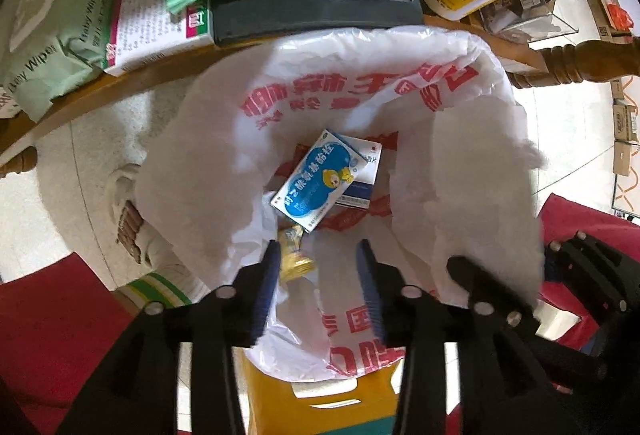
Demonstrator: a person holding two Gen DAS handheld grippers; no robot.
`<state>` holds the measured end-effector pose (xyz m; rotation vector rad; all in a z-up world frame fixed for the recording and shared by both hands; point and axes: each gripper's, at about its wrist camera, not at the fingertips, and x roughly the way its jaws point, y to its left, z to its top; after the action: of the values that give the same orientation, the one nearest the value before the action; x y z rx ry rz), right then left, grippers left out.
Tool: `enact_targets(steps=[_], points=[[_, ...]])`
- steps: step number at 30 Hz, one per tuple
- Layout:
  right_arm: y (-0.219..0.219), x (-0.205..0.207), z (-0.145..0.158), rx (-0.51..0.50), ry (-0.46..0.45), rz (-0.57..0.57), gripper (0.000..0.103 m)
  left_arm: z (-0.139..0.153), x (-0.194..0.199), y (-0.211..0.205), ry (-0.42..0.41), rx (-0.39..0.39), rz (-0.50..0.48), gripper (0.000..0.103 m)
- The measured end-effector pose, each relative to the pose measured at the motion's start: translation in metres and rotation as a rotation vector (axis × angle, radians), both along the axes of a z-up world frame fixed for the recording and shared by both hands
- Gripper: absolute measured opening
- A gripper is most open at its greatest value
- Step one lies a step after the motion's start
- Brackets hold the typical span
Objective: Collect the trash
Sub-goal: 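Raise both tools from the bag back over the table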
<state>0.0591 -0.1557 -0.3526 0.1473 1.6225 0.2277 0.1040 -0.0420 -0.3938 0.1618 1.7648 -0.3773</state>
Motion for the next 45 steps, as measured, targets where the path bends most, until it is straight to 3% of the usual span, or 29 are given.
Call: enact_targets(steps=[18,24,27,31,33,38,41,45], points=[[0.001,0.001,0.003,-0.012,-0.022,-0.011,0.046,0.015,-0.001,0.006,-0.073,0.019,0.001,0.067],[-0.003,-0.006,0.014,-0.032,-0.044,-0.021,0.060,0.026,-0.007,0.013,-0.087,0.018,0.011,0.079],[-0.003,-0.014,0.031,-0.016,-0.064,-0.009,0.063,0.039,-0.013,0.020,-0.097,0.013,0.015,0.080],[0.001,-0.026,0.072,0.007,-0.121,0.020,0.065,0.081,-0.030,0.024,-0.149,-0.008,-0.058,0.081],[0.003,-0.033,0.100,0.016,-0.161,0.040,0.073,0.107,-0.040,0.025,-0.172,-0.031,-0.109,0.085],[0.007,-0.049,0.191,0.087,-0.292,0.100,0.087,0.202,-0.061,0.037,-0.262,-0.128,-0.220,0.092],[-0.003,-0.046,0.243,0.127,-0.361,0.087,0.090,0.263,-0.060,0.046,-0.345,-0.159,-0.245,0.092],[-0.018,-0.030,0.303,0.075,-0.455,0.082,0.090,0.342,-0.047,0.048,-0.486,-0.164,-0.295,0.095]])
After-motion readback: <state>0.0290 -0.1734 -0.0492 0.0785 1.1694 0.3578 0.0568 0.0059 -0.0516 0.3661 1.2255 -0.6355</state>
